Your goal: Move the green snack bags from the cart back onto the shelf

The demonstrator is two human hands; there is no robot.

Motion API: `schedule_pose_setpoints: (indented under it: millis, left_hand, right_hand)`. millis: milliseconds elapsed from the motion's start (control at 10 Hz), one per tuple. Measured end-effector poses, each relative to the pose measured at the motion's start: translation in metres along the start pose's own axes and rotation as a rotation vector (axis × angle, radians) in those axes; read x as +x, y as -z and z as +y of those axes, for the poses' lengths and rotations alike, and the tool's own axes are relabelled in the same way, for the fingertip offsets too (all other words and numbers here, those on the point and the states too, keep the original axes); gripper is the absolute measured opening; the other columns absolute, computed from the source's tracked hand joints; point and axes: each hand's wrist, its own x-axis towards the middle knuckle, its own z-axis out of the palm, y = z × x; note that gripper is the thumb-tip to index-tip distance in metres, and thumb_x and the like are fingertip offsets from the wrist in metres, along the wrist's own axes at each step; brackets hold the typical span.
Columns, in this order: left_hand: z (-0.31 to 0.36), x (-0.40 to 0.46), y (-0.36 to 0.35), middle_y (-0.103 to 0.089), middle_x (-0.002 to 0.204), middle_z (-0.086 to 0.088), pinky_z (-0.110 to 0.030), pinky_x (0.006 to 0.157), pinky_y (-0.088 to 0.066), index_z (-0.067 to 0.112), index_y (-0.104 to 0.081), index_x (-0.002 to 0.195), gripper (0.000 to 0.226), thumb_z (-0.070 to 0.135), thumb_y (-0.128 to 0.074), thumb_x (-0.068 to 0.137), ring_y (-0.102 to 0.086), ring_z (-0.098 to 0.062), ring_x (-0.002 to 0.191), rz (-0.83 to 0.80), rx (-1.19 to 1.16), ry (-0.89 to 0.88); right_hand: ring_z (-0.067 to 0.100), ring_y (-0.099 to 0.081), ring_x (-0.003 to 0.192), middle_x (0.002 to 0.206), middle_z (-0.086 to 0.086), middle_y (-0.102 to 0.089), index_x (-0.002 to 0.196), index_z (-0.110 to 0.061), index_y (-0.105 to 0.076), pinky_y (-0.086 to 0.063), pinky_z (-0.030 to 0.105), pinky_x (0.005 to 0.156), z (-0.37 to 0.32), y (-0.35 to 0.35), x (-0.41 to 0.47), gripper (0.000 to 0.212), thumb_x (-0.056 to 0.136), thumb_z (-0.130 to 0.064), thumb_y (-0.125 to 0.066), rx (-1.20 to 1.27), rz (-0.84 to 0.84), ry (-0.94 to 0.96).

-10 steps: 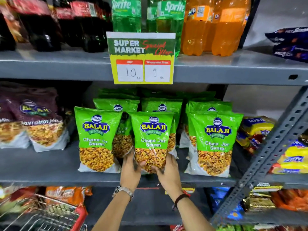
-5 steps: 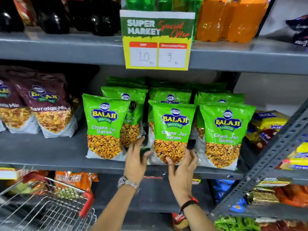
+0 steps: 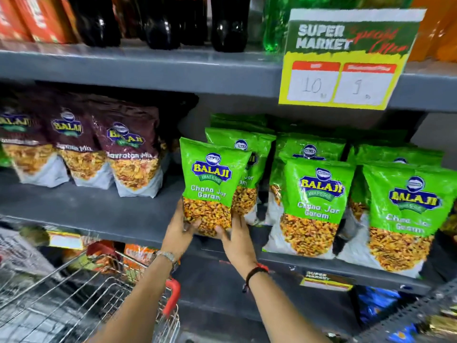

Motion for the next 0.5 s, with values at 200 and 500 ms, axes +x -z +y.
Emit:
schedule_pose_setpoints:
  millis: [200,500]
  left_hand:
    - [0.006,-0.018,-0.022,-0.052,0.123,-0.009,-0.019,0.089,-0.035,0.009,-0.030,0.134,0.062,0.022,-0.061,0.081,-0.049,-0.020,0.115,0.005,-0.021,-0.059]
    - [0.025,-0.025,-0.045,-0.049,0.130,-0.024,-0.044,0.097,-0.040,0.008,-0.027,0.136,0.065,0.009,-0.061,0.081,-0.046,-0.040,0.119,0.096,0.148,-0.025]
  right_hand:
    - [0.027,-0.042,0.126,0.133,0.014,-0.049,0.132,-0.008,-0.038,-0.039,0.038,0.099,0.018,0.014,-0.019,0.045,0.092,-0.026,-0.050,0.003,0.150,0.005]
    - [0.028,-0.038,0.132,0.142,0.014,-0.041,0.139,-0.010,-0.027,-0.038,0.042,0.108,0.019,0.035,-0.023,0.059,0.089,-0.024,-0.056,0.162,0.196,-0.088]
